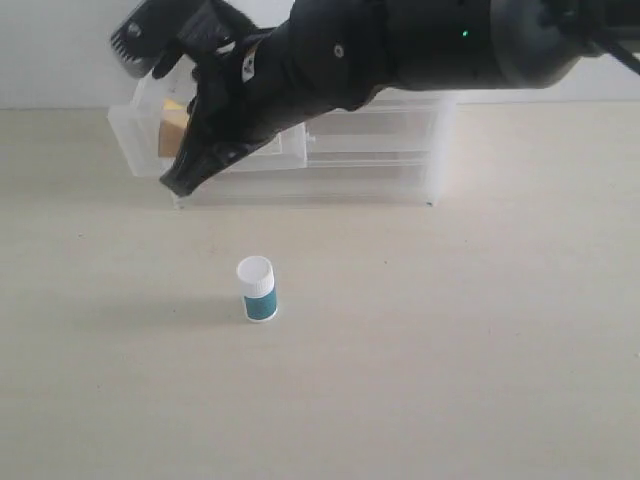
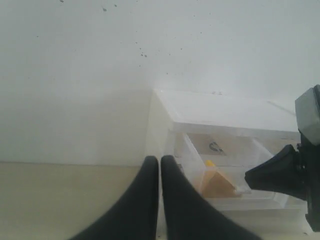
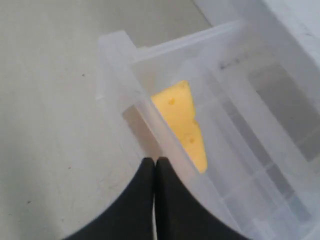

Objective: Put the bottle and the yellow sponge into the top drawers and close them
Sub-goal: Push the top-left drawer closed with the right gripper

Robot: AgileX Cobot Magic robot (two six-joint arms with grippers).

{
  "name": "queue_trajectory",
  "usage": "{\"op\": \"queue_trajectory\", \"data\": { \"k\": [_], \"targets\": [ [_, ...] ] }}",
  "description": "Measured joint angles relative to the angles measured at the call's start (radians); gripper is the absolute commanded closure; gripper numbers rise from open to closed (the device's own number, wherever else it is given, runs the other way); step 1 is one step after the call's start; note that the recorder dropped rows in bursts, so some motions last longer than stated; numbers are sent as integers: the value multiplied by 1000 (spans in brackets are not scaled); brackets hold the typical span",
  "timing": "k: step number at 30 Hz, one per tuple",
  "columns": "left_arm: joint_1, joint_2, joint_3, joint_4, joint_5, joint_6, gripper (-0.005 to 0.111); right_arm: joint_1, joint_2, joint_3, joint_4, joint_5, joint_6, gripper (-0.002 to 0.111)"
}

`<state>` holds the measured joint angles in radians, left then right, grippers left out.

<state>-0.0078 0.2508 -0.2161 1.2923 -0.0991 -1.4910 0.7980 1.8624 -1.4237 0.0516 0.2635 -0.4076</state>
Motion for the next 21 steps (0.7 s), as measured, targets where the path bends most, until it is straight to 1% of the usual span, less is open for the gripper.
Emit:
{"op": "queue_trajectory", "data": {
  "k": [6, 16, 21],
  "targets": [
    [0, 0, 0, 0, -6, 0, 103, -11, 2, -10, -52, -52, 16, 109],
    [0, 0, 0, 0, -20, 0, 103, -72, 130, -145, -73, -88, 53, 109],
    [0, 0, 0, 0, -24, 0, 103, -102, 166, -196, -77, -153, 87, 109]
  ]
}}
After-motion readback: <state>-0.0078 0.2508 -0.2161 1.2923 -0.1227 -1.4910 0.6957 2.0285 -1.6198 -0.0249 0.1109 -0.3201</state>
